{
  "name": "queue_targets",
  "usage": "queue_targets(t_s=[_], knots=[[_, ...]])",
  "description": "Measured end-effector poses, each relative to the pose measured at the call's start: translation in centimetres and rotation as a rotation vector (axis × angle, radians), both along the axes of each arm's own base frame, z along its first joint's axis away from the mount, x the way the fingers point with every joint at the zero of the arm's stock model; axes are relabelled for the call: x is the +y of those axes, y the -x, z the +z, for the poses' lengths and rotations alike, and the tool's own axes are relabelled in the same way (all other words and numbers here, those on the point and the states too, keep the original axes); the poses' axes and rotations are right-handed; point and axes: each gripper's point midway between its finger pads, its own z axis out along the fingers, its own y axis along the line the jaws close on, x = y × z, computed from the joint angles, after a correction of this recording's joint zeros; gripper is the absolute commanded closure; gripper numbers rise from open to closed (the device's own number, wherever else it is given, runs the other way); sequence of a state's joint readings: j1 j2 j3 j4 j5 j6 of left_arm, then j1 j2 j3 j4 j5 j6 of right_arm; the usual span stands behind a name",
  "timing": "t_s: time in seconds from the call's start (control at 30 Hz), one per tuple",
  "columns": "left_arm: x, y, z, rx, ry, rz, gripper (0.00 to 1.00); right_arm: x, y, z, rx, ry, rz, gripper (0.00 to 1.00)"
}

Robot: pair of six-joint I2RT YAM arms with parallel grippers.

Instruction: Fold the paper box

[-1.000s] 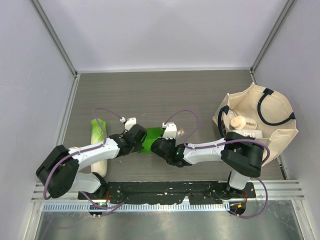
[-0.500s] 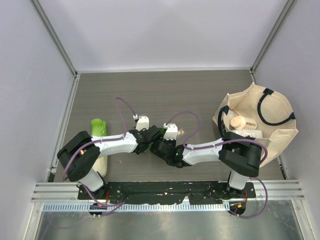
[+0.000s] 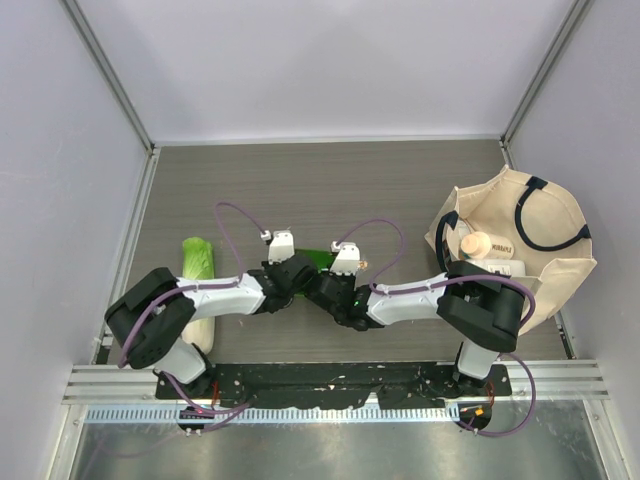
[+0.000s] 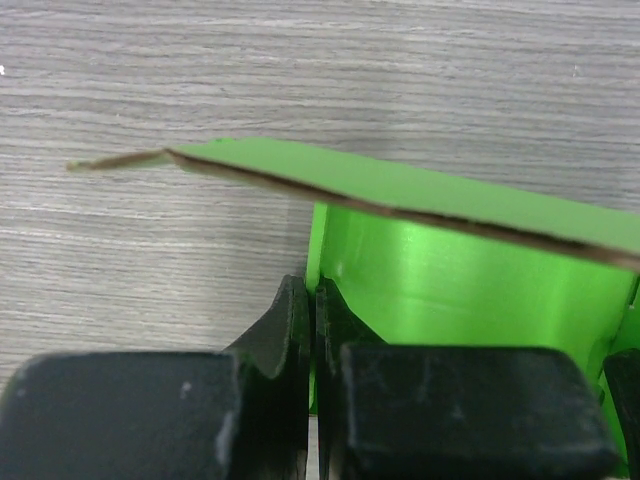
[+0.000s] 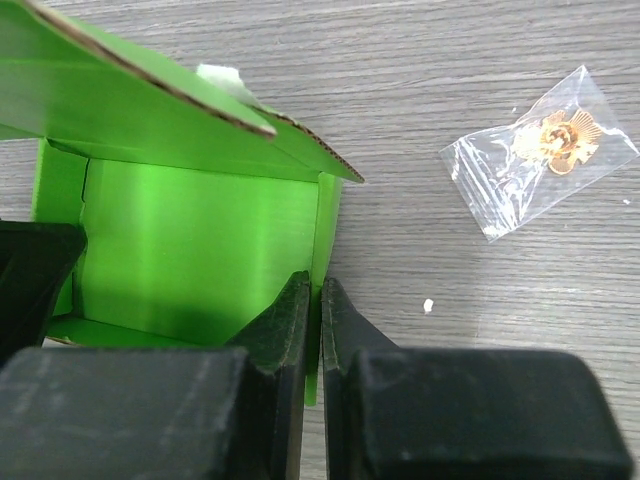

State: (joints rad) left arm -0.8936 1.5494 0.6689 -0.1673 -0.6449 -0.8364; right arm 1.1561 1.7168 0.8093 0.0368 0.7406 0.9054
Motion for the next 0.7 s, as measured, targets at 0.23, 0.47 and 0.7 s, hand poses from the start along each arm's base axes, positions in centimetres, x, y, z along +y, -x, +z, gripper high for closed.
queue_targets(t_s=[0.23,0.47,0.7], knots=[[-0.3,-0.4,0.2,-0.020,0.037,0.007,0.69,-0.2,-0.2,0.1,-0.009,0.006,-0.001,0.97],[-0.7,0.9,1.0,0.045,0.109,-0.014,0.43,-0.3,-0.1,0.0,-0.019,0.041,0.040,0.95],[-0.9,3.0,3.3,0.097,0.189,-0.066,0.26,0.7,-0.1,0.4,-0.035,0.042,0.099,0.86]])
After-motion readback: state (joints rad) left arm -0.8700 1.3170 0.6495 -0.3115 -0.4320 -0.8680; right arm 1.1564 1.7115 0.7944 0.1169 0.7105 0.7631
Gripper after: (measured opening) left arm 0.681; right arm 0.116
